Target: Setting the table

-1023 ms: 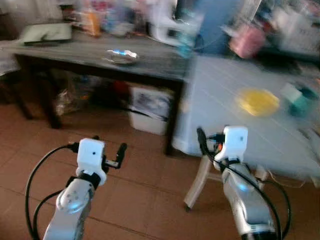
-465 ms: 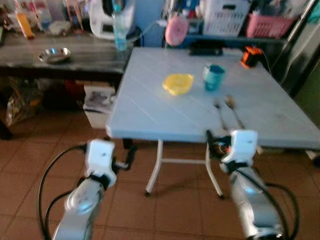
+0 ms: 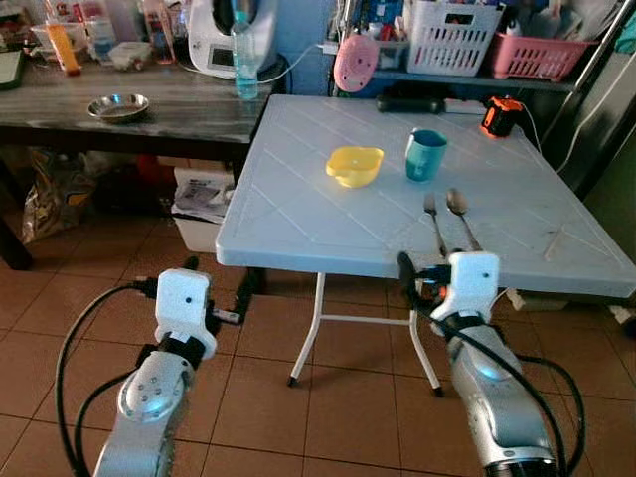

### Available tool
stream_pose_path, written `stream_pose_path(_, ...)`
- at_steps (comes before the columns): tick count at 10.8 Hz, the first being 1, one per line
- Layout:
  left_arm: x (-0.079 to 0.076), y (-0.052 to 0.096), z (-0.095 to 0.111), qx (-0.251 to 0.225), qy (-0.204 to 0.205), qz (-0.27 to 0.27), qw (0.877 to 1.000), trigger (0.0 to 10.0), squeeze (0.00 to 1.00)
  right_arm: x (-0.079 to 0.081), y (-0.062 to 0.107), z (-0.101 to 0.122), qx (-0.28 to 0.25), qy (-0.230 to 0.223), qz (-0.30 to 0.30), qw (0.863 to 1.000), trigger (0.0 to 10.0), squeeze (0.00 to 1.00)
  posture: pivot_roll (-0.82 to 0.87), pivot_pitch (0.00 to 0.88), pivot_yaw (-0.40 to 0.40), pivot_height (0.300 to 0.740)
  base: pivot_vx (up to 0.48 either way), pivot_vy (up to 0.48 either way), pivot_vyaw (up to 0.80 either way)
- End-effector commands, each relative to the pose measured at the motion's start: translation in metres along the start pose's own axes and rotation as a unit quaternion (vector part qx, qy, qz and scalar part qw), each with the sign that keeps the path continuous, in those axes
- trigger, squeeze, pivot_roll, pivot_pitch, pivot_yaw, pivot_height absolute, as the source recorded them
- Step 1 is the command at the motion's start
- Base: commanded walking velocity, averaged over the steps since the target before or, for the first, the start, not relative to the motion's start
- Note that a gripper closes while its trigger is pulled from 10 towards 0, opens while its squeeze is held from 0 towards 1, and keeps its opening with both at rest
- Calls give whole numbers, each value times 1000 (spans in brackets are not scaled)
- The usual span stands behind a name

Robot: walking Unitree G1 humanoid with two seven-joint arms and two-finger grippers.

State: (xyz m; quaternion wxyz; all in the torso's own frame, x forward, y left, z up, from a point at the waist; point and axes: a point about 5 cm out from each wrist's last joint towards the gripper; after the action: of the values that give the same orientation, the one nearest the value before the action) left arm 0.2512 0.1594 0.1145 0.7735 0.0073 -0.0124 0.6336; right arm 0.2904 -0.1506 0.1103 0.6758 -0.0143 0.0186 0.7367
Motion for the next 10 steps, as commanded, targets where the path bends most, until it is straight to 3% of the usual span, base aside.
stream_pose_path(1,-2,0,2,-7,7,-9,1000,10000,0,-2,-2,6,-13,6,-1,1000,10000,0,133,2,-41,740,259,0,0)
stream_pose_path(10,-8,-2,1,-12,21,-27,999,10000,0,0,-4,7,-16,18,8,1000,10000,0,130,1,-42,740,388,0,0)
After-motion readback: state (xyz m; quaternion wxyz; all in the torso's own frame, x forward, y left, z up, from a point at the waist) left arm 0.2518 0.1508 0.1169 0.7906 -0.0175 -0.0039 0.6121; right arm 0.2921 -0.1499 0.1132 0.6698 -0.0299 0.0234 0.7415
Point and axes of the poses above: a point about 5 cm out from each wrist's last joint towards the gripper, its own y axis pointing back from the gripper into the wrist, its own z axis along the axis of the wrist's last joint, x = y × z, and after that the axes turned 2 degrees about y, right-handed
